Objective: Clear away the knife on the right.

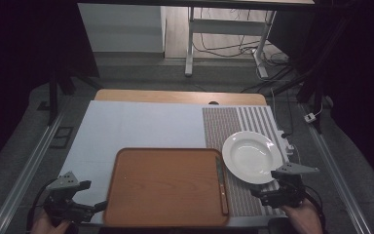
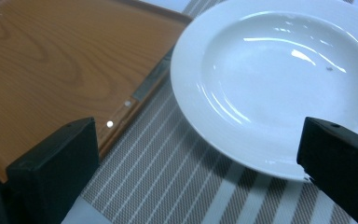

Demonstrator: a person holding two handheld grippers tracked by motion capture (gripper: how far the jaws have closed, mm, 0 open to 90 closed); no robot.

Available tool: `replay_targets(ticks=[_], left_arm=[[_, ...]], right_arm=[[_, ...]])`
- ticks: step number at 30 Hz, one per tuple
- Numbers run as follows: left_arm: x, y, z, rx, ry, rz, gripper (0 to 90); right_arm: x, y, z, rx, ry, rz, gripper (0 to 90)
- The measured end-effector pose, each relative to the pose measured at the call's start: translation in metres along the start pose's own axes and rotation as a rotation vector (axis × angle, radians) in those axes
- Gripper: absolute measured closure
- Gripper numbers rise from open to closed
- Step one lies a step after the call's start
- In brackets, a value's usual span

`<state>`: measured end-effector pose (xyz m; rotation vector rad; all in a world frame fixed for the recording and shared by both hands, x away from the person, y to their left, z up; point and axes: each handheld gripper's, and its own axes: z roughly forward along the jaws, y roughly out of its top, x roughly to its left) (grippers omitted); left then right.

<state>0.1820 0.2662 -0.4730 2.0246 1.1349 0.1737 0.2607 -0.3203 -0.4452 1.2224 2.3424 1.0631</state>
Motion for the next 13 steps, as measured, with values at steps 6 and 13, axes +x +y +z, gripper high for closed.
replay_targets(ticks=[6, 13], left_arm=[[0.000, 0.000, 0.000, 0.000, 0.001, 0.002, 2.6], [0.000, 0.001, 0.001, 0.002, -0.002, 0.003, 2.6]], right_arm=[[0.000, -0.008, -0.009, 0.005, -0.019, 0.020, 0.0], [-0.002, -0.012, -0.011, 0.030, -0.024, 0.047, 0.0]])
